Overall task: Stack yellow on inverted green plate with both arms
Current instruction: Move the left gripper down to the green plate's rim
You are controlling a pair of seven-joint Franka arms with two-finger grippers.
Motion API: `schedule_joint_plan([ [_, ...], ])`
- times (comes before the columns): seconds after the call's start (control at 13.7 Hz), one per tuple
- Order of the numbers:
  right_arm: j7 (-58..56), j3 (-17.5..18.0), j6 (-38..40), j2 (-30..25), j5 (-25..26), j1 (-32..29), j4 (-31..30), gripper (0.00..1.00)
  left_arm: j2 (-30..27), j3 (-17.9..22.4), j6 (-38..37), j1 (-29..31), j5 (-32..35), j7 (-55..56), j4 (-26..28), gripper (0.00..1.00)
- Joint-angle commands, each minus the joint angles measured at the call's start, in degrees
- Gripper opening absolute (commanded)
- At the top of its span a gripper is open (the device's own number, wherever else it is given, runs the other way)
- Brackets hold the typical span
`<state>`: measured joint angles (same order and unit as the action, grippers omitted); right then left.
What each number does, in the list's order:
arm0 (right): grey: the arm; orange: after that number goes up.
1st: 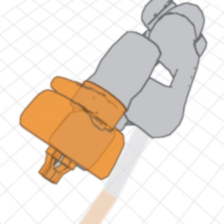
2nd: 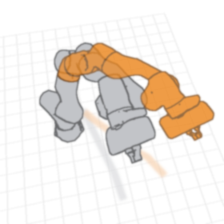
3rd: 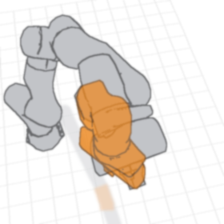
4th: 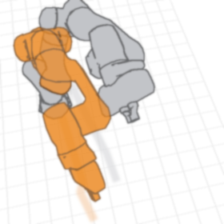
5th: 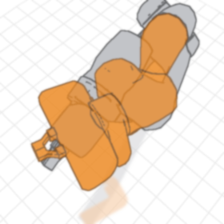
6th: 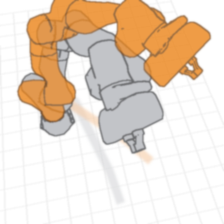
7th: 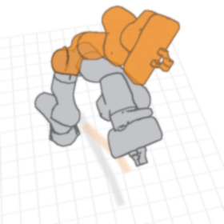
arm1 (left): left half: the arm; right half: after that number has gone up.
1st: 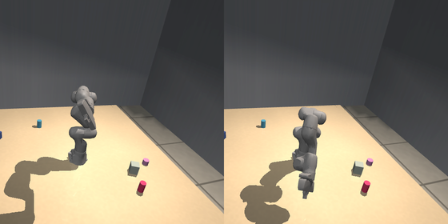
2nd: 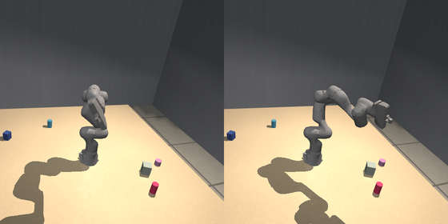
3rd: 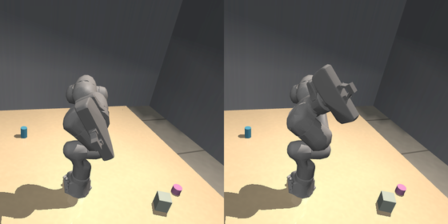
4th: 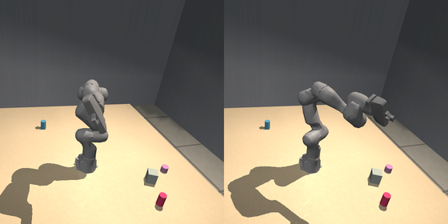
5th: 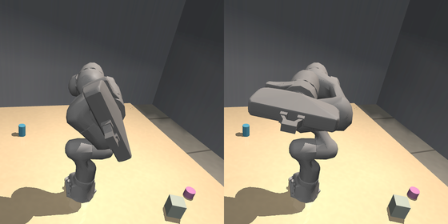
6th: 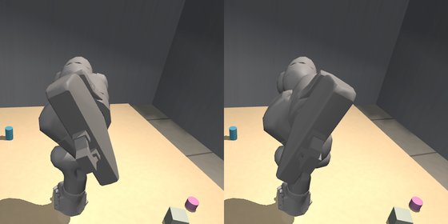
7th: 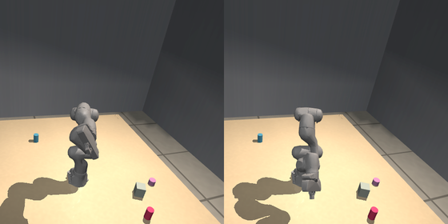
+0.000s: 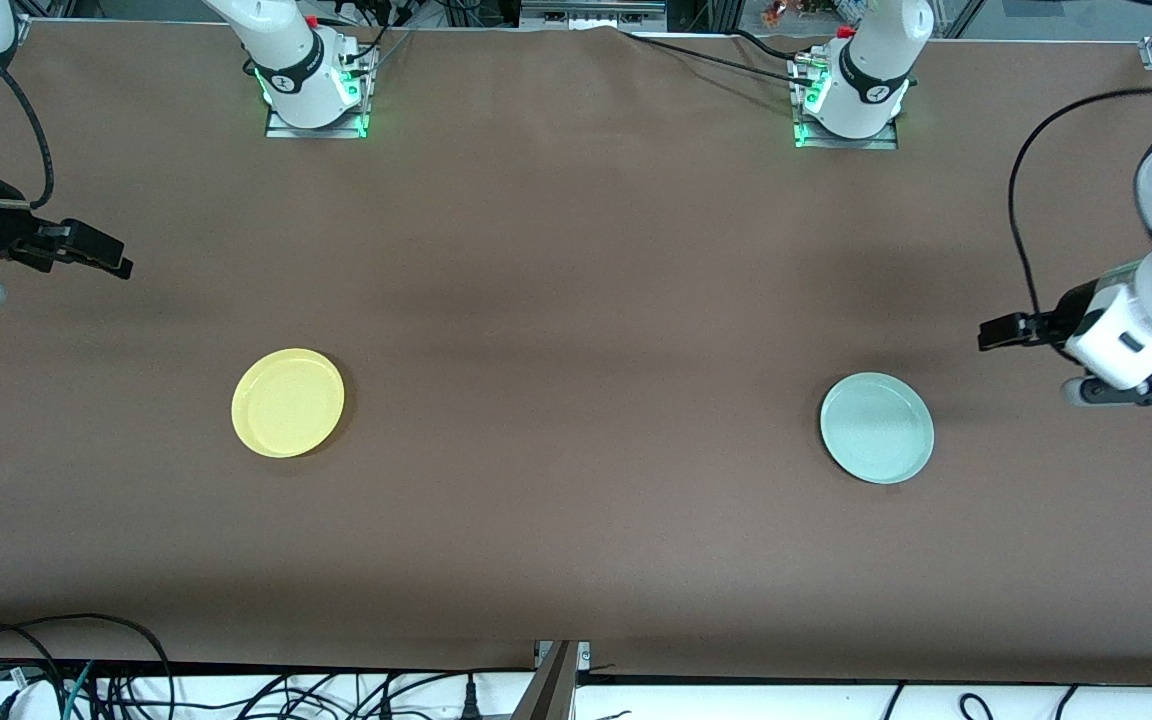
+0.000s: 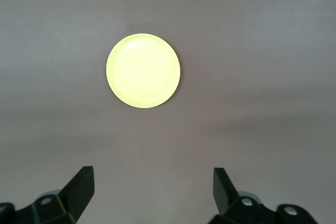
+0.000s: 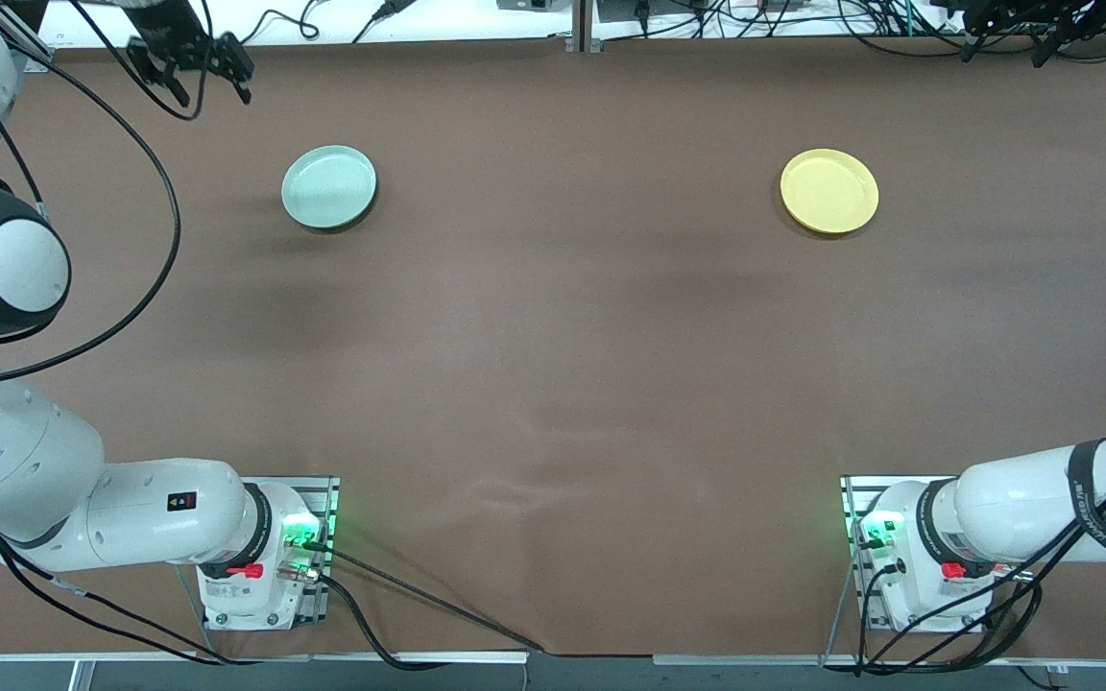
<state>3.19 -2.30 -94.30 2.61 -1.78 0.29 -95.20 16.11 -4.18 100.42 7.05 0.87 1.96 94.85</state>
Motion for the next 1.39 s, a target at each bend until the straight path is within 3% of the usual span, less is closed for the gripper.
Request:
schedule_joint_plan([
  [0.0,0.32,0.01,0.25,-0.15,-0.33,-0.12,0.27,1.0,3.82,-0.56,4.67,1.91,-1.23,0.15,0.86,1.0],
  [0.29,0.24,0.01,-0.1,-0.06,-0.33,-0.03,0.36,1.0,9.73,-0.56,16.71,3.76,0.01,-3.53,4.18,1.0],
  [0.59,0.32,0.01,-0.01,-0.15,-0.33,-0.03,0.36,1.0,14.37,-0.39,23.75,3.14,0.19,-2.92,5.52,1.0],
  [0.95,0.32,0.01,-0.01,-0.06,-0.33,-0.03,0.36,1.0,18.51,-0.47,27.11,3.58,2.82,-3.63,5.52,1.0],
  [1.1,0.32,0.01,-0.01,-0.15,-0.33,-0.03,0.36,1.0,18.87,-0.47,27.2,3.58,3.87,-3.8,5.26,0.72],
  [1.25,0.32,0.01,-0.01,-0.15,-0.33,-0.03,0.36,1.0,19.74,-0.47,27.81,3.58,3.88,-3.8,5.08,0.67],
  [1.32,0.32,0.01,0.08,-0.06,-0.33,-0.03,0.36,1.0,20.1,-0.47,28.34,3.58,3.88,-3.8,5.17,0.56],
])
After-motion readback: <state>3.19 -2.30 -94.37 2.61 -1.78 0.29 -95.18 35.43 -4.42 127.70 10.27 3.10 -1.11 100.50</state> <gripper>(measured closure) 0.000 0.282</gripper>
